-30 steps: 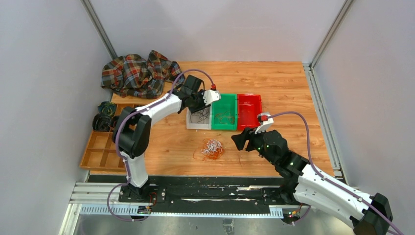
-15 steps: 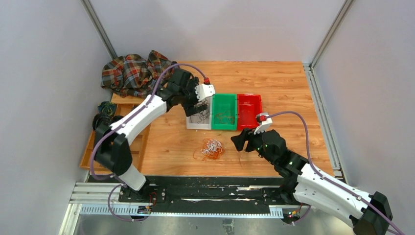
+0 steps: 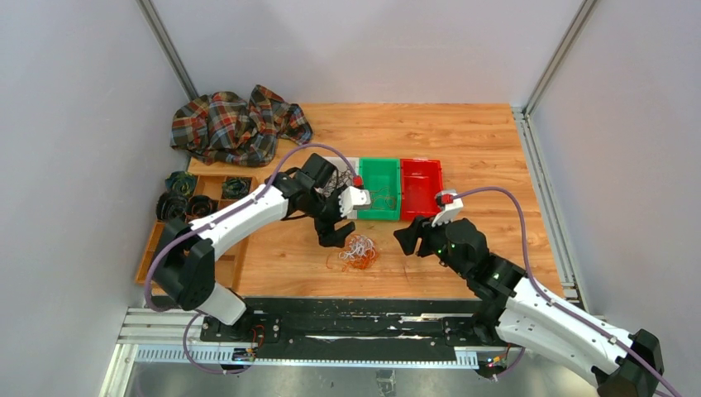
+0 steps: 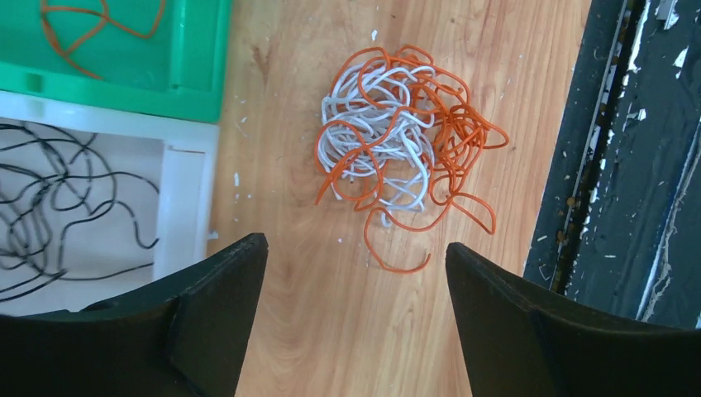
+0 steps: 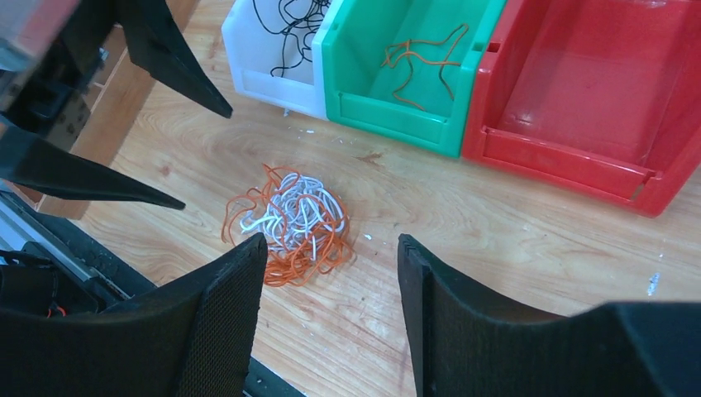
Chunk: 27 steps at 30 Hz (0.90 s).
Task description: Untangle the cables
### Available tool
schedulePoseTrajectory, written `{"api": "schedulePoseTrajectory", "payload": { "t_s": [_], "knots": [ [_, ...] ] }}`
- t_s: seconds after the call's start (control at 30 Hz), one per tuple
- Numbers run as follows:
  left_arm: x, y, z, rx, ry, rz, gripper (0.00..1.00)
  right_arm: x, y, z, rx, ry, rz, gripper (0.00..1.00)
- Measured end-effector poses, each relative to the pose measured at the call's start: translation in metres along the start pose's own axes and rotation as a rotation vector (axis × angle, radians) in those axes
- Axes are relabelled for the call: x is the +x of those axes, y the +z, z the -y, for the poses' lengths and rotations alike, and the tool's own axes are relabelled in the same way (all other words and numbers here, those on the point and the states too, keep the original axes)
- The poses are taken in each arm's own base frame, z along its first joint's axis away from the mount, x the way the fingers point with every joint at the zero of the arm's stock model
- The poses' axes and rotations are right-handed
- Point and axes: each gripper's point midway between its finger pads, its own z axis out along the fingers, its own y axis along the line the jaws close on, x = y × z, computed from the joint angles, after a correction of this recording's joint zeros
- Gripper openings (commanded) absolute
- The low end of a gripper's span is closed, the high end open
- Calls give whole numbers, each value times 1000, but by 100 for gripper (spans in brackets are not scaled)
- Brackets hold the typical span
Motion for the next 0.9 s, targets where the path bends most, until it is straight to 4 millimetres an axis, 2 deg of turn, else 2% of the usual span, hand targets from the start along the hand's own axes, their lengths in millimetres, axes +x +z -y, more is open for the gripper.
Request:
{"api": "schedulePoseTrajectory", "payload": {
  "t_s": [0.07, 0.3, 0.6, 0.8, 0.9],
  "knots": [
    [7, 11, 3, 25, -24, -12, 79, 0, -2, 2, 7, -1, 0, 58],
    [7, 34, -9, 45, 8, 12, 74, -2, -4, 2, 8, 0, 7, 56],
    [27, 59, -17, 87, 78, -42, 63, -1, -4, 5, 15, -10, 2, 53],
    [21, 60, -23, 79, 113, -32, 40, 0, -4, 5, 14, -14, 2, 52],
    [18, 60, -23, 86, 122, -22, 22, 0, -4, 5, 16, -19, -1, 53]
  ]
}}
